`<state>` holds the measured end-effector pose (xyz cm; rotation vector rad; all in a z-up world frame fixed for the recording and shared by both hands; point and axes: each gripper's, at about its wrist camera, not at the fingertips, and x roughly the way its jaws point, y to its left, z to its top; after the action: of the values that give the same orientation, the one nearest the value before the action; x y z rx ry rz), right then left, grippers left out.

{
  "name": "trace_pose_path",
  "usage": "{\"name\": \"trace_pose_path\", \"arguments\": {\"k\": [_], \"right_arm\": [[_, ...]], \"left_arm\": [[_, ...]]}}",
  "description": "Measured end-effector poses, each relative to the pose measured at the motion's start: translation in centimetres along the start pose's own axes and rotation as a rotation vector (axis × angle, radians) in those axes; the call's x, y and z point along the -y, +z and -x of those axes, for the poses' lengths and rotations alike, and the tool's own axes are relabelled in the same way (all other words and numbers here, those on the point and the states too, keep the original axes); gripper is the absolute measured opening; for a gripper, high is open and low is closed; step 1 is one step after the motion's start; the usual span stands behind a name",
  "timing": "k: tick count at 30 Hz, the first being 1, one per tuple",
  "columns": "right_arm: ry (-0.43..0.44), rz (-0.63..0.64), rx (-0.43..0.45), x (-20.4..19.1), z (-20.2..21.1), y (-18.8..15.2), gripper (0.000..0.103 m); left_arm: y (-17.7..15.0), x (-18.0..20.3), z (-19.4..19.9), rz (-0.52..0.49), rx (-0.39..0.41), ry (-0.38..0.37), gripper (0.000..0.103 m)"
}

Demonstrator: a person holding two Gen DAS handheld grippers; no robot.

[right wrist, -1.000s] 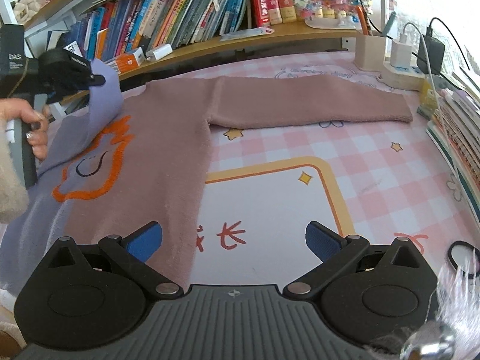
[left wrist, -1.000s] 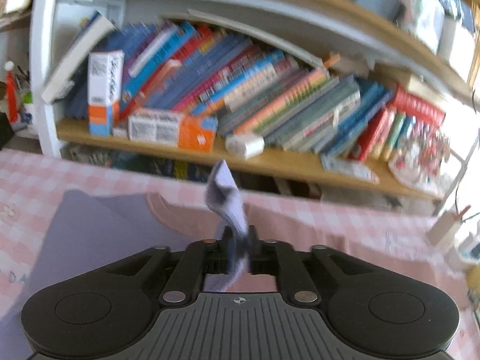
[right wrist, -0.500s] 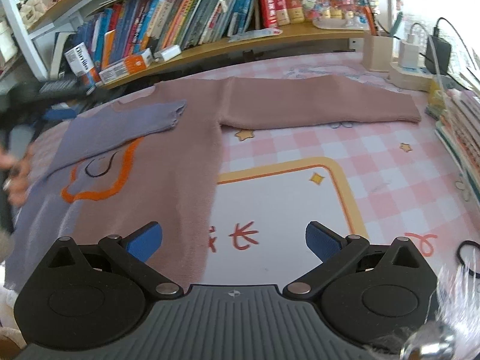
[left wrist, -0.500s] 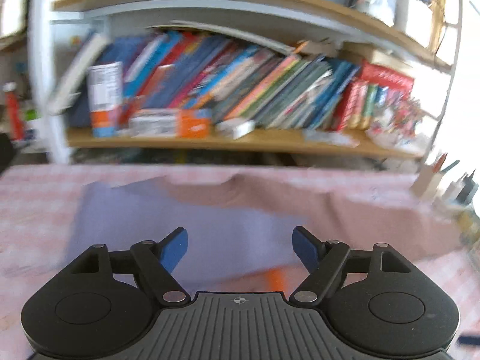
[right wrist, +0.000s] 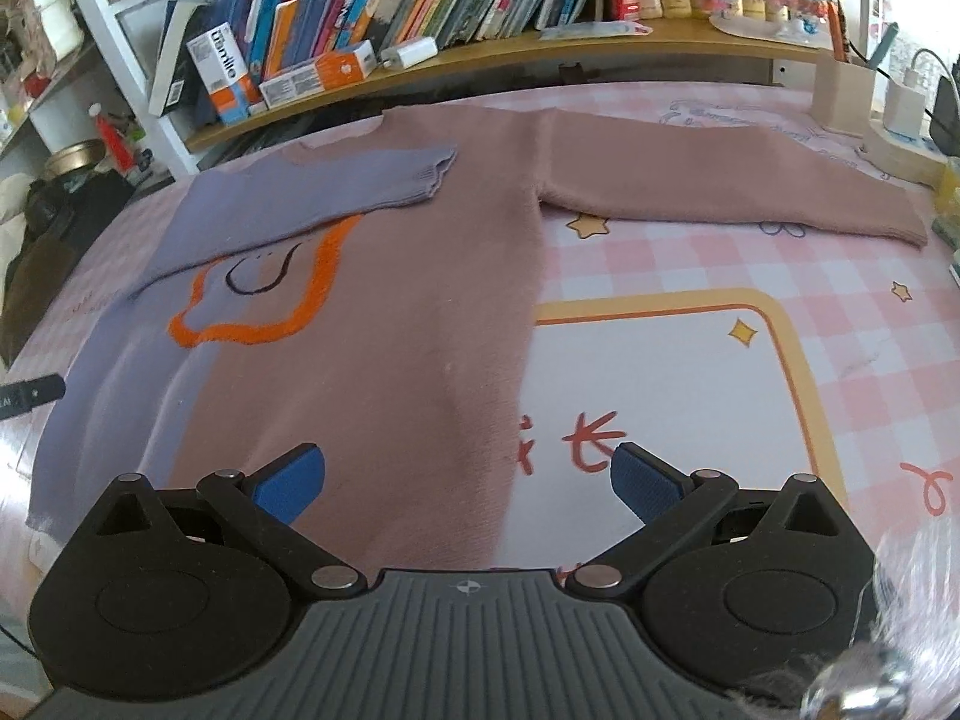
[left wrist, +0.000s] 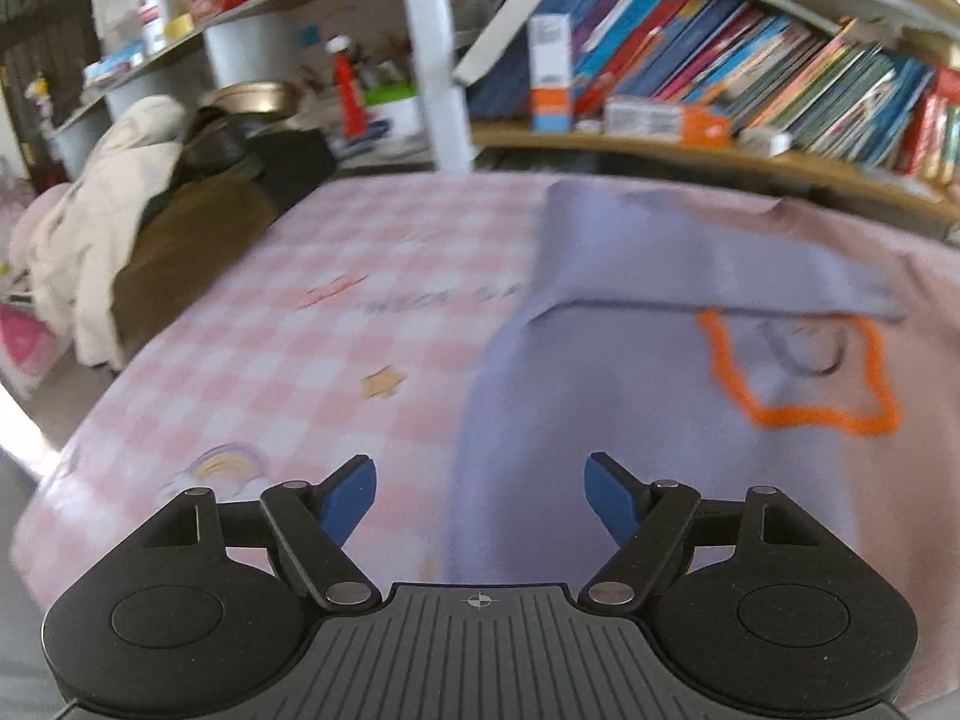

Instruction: Fold clothes

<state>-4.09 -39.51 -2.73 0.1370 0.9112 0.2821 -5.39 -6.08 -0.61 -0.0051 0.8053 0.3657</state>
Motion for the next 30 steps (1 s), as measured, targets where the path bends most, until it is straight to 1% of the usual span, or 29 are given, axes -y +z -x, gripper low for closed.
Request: {"name": "trace_pose_path", "arguments": {"k": [2, 4, 6, 8, 10, 13, 14, 15, 16, 17, 18, 19, 20, 21, 22, 23, 24, 25, 26, 28, 30], "right_arm": [[-0.002, 0.012, -0.003, -0.5, 0.0, -0.1, 0.100], [-0.007, 0.012, -0.004, -0.8, 0.1, -0.2, 0.099], [-0.020, 0.004, -0.007, -1.0, 0.2, -0.3, 0.094], [-0.041, -0.012, -0.014, -1.0, 0.2, -0.4, 0.094], [-0.055, -0.033, -0.022, -1.1, 0.3, -0.5, 0.092], [-0.066, -0.058, -0.038, -1.2, 0.1, -0.7, 0.083], [-0.071, -0.066, -0.044, -1.3, 0.0, -0.8, 0.078], [-0.077, -0.073, -0.047, -1.4, 0.0, -0.9, 0.076], [-0.086, -0.078, -0.048, -1.4, -0.1, -0.9, 0.071], [-0.094, -0.083, -0.049, -1.5, -0.1, -0.9, 0.068], [-0.104, -0.085, -0.049, -1.6, -0.1, -0.9, 0.063], [-0.116, -0.080, -0.049, -1.8, -0.1, -0.9, 0.060], [-0.123, -0.078, -0.048, -1.9, -0.2, -0.9, 0.051], [-0.128, -0.077, -0.046, -2.0, -0.2, -0.9, 0.042], [-0.132, -0.076, -0.044, -2.1, -0.2, -0.8, 0.039], [-0.135, -0.074, -0.043, -2.2, -0.2, -0.8, 0.032], [-0.140, -0.071, -0.042, -2.3, -0.3, -0.8, 0.024], [-0.142, -0.069, -0.041, -2.4, -0.3, -0.8, 0.021], [-0.138, -0.070, -0.039, -2.5, -0.4, -0.7, 0.017], [-0.130, -0.069, -0.035, -2.7, -0.5, -0.7, 0.014], [-0.126, -0.059, -0.028, -3.2, -0.6, -0.5, 0.013]], "left_arm": [[0.0, -1.0, -0.6, 0.012, -0.016, 0.014, 0.079], [0.1, -1.9, -1.3, 0.027, -0.026, -0.001, 0.079], [0.2, -2.8, -2.1, 0.044, -0.050, -0.033, 0.079], [0.6, -3.3, -3.1, 0.063, -0.087, -0.085, 0.079], [0.8, -3.5, -3.8, 0.062, -0.101, -0.116, 0.079], [0.5, -3.5, -4.3, 0.062, -0.110, -0.133, 0.079], [0.4, -3.6, -4.5, 0.065, -0.115, -0.138, 0.078], [0.4, -3.6, -4.7, 0.065, -0.121, -0.134, 0.078], [0.5, -3.7, -4.9, 0.066, -0.127, -0.130, 0.078], [0.5, -3.8, -5.1, 0.071, -0.133, -0.129, 0.072], [0.5, -3.9, -5.2, 0.078, -0.135, -0.140, 0.068], [0.6, -4.1, -5.4, 0.083, -0.133, -0.151, 0.065], [0.7, -4.1, -5.4, 0.081, -0.127, -0.154, 0.055], [0.8, -4.2, -5.4, 0.081, -0.124, -0.162, 0.049], [1.0, -4.2, -5.5, 0.082, -0.120, -0.176, 0.040], [1.1, -4.2, -5.6, 0.081, -0.119, -0.189, 0.030], [1.2, -4.1, -5.6, 0.080, -0.120, -0.210, 0.025], [1.2, -4.1, -5.7, 0.079, -0.121, -0.230, 0.015], [1.3, -4.1, -5.8, 0.079, -0.123, -0.248, 0.009], [1.3, -4.4, -5.9, 0.091, -0.124, -0.269, 0.006], [1.4, -4.9, -6.0, 0.112, -0.123, -0.278, 0.005]]}}
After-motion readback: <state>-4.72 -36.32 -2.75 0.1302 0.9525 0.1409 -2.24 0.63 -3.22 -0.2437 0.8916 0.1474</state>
